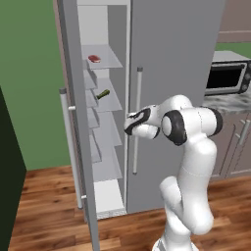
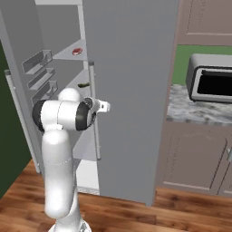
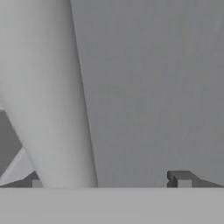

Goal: There's a steak in the fridge that needs to be moved to the freezer for freezing. Pick up the steak from the fridge, place it on any shelf in the freezer, and close the fridge and freezer doors when done.

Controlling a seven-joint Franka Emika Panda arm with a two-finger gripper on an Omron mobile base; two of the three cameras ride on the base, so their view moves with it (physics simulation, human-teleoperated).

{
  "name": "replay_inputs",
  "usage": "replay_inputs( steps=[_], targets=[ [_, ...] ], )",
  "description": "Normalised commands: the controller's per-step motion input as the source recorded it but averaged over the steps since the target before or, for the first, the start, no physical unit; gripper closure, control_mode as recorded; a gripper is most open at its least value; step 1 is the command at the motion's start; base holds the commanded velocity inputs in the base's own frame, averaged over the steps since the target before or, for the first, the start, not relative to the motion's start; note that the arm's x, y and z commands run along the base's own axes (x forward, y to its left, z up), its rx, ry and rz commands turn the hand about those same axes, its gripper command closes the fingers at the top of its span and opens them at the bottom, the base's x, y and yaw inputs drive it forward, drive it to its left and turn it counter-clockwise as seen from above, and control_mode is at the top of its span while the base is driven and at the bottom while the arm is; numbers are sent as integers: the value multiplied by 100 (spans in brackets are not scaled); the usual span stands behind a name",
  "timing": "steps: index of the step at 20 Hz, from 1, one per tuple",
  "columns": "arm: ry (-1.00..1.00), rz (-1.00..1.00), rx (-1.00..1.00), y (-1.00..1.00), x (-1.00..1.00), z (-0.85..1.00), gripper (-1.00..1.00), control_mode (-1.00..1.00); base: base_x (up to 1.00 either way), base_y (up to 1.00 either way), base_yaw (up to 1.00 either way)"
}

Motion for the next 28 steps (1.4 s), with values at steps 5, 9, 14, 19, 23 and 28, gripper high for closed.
replay_inputs(
  steps=[5,9,14,19,23,28],
  targets=[
    [0,-3,0,1,-15,26,-100,-100,0,0,0],
    [0,-3,0,-1,-48,42,-100,-100,0,0,0],
    [0,-2,1,-17,-44,46,-100,-100,0,0,0],
    [-2,-3,10,-56,-35,89,-100,-100,0,0,0],
    [-7,-1,12,-78,-39,90,-100,-100,0,0,0],
    [-10,0,10,-65,-75,77,-100,-100,0,0,0]
  ],
)
